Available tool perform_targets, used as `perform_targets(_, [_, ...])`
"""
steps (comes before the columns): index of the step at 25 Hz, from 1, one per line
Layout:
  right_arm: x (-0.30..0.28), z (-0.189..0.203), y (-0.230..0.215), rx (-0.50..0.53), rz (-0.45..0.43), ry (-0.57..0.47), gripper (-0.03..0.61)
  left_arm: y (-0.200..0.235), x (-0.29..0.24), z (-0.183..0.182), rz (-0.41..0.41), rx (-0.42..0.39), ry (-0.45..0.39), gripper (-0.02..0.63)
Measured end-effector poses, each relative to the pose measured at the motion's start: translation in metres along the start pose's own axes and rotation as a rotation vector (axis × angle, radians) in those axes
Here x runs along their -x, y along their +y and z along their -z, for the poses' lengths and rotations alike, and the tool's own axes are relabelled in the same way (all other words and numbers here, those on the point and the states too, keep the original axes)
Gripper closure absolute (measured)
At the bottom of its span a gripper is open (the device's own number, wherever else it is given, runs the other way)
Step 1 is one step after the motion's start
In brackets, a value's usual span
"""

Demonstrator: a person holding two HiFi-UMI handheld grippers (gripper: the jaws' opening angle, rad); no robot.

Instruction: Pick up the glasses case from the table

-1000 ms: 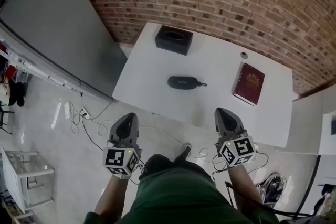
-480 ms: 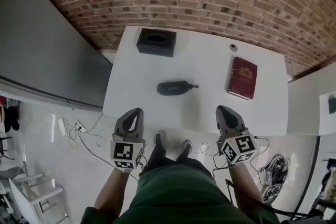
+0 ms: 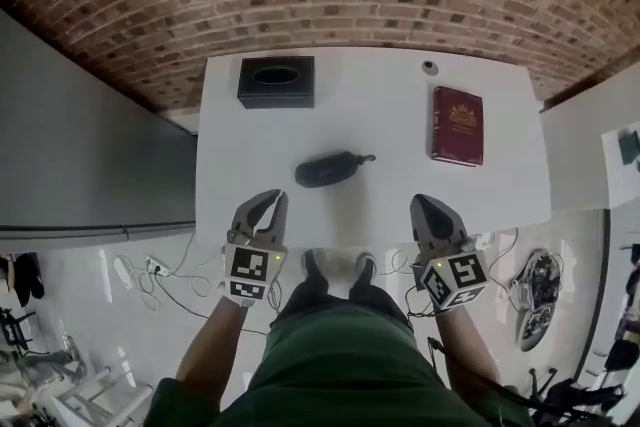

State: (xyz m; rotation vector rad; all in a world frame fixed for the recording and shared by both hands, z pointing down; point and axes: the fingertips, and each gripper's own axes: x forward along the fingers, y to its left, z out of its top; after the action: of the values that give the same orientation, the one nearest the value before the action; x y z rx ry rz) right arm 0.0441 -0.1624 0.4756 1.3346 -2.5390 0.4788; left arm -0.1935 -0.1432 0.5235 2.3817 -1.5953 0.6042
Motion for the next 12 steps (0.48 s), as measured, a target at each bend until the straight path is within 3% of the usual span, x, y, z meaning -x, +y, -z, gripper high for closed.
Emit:
perform_targets(5, [0.0,0.008,0.006,-0.023,0.037,0.003,0.577,-0.008,-0.024,0.01,0.092,-0.14,0.021,0.594])
perform_targets(12, [0.013,0.018,-0.001,-0.025,0.067,0.006,0.577,-0.022,-0.052,0.02,0.155,-0.245,0.09,0.594])
